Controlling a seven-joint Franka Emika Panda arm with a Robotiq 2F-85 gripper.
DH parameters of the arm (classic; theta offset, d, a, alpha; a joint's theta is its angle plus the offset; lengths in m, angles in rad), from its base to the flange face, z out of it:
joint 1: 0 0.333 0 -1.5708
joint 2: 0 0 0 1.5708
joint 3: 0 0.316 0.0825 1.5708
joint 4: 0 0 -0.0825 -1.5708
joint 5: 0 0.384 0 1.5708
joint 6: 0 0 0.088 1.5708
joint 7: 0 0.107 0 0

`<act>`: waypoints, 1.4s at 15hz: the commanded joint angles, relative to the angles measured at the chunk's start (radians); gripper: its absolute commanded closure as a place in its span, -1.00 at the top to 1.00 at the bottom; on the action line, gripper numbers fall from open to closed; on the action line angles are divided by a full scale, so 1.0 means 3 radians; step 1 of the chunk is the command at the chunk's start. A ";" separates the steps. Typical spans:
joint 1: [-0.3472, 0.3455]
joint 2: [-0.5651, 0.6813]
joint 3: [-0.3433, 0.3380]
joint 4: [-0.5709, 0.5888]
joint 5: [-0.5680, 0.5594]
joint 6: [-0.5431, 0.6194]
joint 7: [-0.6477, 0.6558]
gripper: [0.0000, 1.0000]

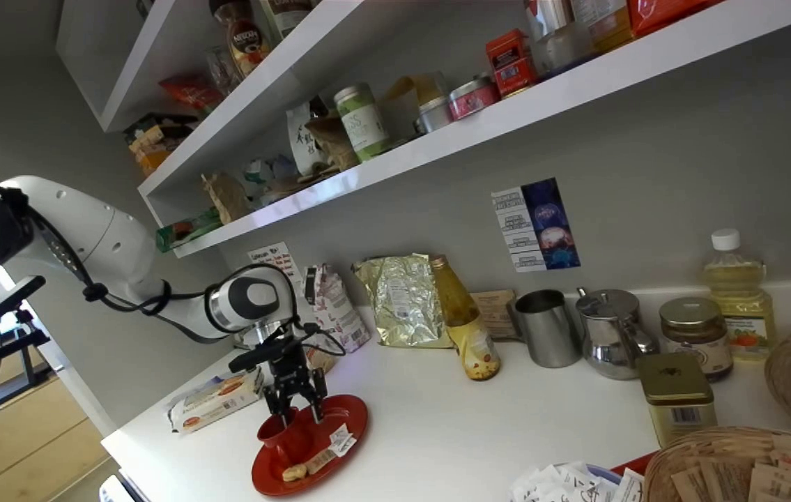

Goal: Place the cup on the counter

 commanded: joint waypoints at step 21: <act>0.0048 -0.0030 0.0145 0.0899 0.0117 -0.0581 -0.0134 -0.96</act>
